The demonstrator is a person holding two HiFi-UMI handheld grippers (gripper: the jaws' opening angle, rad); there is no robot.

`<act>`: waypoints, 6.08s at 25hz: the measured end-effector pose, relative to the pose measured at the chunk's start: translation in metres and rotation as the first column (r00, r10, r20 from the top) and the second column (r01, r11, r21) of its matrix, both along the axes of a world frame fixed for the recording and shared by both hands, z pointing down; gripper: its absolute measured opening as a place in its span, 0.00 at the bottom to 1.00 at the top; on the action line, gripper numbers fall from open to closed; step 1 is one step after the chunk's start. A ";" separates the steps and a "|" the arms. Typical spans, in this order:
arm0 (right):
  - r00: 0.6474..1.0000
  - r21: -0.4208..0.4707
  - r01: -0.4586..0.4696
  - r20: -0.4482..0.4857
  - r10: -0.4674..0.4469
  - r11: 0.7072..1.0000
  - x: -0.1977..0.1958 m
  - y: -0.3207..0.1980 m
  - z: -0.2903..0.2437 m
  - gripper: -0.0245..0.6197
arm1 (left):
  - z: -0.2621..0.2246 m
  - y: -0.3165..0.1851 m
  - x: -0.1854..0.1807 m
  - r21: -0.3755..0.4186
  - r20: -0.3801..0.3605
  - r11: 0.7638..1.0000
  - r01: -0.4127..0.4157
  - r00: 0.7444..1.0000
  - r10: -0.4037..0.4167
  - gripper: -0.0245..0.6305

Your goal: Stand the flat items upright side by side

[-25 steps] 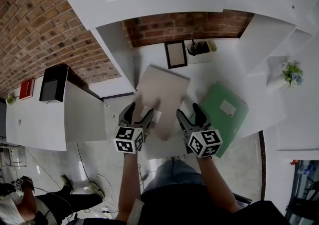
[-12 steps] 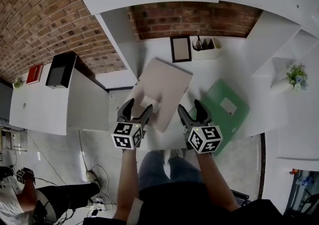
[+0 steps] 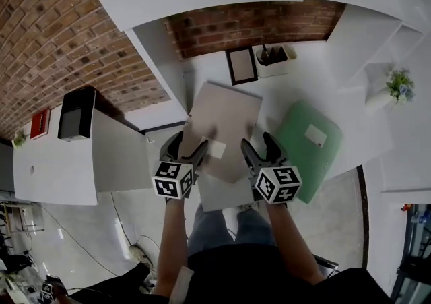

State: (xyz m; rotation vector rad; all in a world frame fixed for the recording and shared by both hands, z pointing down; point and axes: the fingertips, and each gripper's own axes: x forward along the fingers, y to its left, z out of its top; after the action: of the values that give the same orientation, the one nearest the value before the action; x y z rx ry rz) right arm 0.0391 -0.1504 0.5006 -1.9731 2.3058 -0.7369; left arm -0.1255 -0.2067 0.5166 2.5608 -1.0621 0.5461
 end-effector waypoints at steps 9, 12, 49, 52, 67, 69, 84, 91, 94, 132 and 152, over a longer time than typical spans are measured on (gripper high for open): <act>0.991 -0.112 -0.137 -0.017 0.136 0.984 -0.013 -0.010 0.023 0.48 | 0.030 -0.034 -0.015 -0.132 0.045 0.980 -0.151 0.986 0.158 0.53; 0.987 -0.171 -0.159 -0.012 0.159 0.972 -0.015 -0.013 0.037 0.48 | 0.043 -0.043 -0.017 -0.192 0.053 0.965 -0.180 0.980 0.193 0.53; 0.960 -0.577 -0.113 0.146 0.238 0.809 -0.029 -0.033 0.131 0.59 | 0.111 -0.058 -0.001 -0.547 0.044 0.789 -0.279 0.932 0.360 0.57; 0.964 -0.587 -0.130 0.115 0.241 0.799 -0.029 -0.033 0.131 0.59 | 0.111 -0.057 -0.001 -0.541 0.051 0.797 -0.269 0.935 0.350 0.56; 0.974 -0.514 -0.166 0.048 0.221 0.842 -0.028 -0.016 0.095 0.58 | 0.079 -0.037 0.002 -0.459 0.054 0.850 -0.258 0.947 0.317 0.56; 0.974 -0.494 -0.173 0.042 0.222 0.852 -0.025 -0.011 0.087 0.58 | 0.071 -0.034 0.005 -0.441 0.047 0.858 -0.263 0.948 0.315 0.56; 0.988 -0.158 -0.127 -0.103 0.112 0.979 -0.002 -0.011 0.006 0.58 | -0.002 -0.018 0.021 -0.181 -0.020 0.967 -0.179 0.984 0.178 0.56; 0.984 0.025 -0.074 -0.159 0.077 0.997 0.008 -0.009 -0.019 0.58 | -0.026 -0.011 0.028 -0.035 -0.040 0.992 -0.125 0.992 0.123 0.56; 0.982 0.100 -0.054 -0.174 0.071 0.994 0.014 -0.010 -0.027 0.58 | -0.035 -0.010 0.033 0.040 -0.053 0.994 -0.106 0.993 0.108 0.57; 0.893 0.232 0.112 -0.450 0.004 0.966 0.053 -0.068 0.008 0.54 | 0.005 -0.053 0.067 0.421 -0.055 0.902 0.096 0.995 -0.080 0.57; 0.896 0.182 0.212 -0.428 -0.117 0.960 0.054 -0.071 0.010 0.54 | 0.008 -0.058 0.067 0.325 -0.101 0.942 0.087 0.993 -0.057 0.56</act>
State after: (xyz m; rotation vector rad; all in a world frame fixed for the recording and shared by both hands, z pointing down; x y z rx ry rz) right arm 0.0929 -0.2216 0.5105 -1.9991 2.6672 -0.0410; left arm -0.0588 -0.2649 0.5244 2.7819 -1.3043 0.2462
